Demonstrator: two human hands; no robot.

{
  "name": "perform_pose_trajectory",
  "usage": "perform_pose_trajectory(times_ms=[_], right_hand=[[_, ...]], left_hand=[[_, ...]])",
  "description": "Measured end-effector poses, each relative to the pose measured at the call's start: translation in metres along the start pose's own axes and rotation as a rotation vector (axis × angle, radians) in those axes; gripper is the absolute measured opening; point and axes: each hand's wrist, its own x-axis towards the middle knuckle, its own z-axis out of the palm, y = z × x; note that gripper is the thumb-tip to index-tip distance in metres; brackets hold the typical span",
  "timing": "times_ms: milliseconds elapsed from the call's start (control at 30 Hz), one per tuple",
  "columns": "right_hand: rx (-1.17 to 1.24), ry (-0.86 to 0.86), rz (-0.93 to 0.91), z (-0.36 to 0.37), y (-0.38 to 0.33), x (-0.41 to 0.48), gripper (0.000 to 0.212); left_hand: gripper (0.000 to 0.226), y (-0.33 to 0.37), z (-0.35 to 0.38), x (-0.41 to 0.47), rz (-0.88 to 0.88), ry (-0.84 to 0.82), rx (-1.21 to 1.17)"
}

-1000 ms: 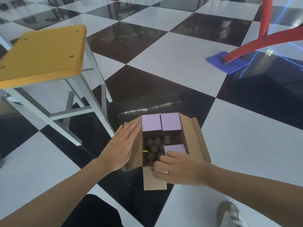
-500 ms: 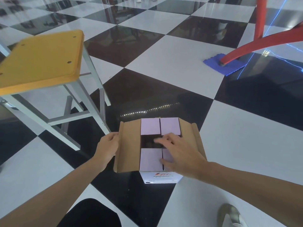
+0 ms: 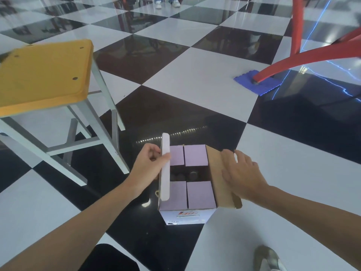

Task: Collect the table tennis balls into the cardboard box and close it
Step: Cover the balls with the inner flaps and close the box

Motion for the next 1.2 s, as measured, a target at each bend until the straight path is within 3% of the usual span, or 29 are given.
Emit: perform_pose_trajectory(times_ms=[133, 300, 500, 667, 867, 1000, 1100, 1200], right_hand=[[0.355, -0.324, 0.235, -0.001, 0.016, 0.001, 0.078], [0.499, -0.503, 0.194, -0.001, 0.027, 0.003, 0.045], [0.468, -0.425, 0.102, -0.001, 0.029, 0.009, 0.029], [0.445, -0.191, 0.065, -0.002, 0.03, 0.011, 0.033], [0.82, 0.102, -0.014, -0.02, 0.015, 0.01, 0.019], [1.025, 0.062, -0.134, -0.03, -0.012, 0.002, 0.027], [0.987, 0.031, -0.135, -0.022, -0.031, 0.002, 0.031], [0.907, 0.004, -0.136, -0.016, -0.046, 0.005, 0.049]], left_hand=[[0.023, 0.002, 0.024, 0.002, 0.066, 0.013, 0.266], [0.023, 0.004, 0.041, -0.001, 0.119, 0.044, 0.521], [0.021, -0.005, 0.053, -0.002, 0.193, 0.033, 0.647], [0.016, -0.009, 0.049, -0.002, 0.241, -0.03, 0.66], [0.04, -0.036, 0.018, -0.005, 0.487, 0.011, 0.848], [0.052, -0.054, 0.006, -0.003, 0.435, -0.068, 0.877], [0.055, -0.06, 0.008, 0.0, 0.409, -0.096, 0.868], [0.053, -0.061, 0.011, 0.0, 0.396, -0.089, 0.841]])
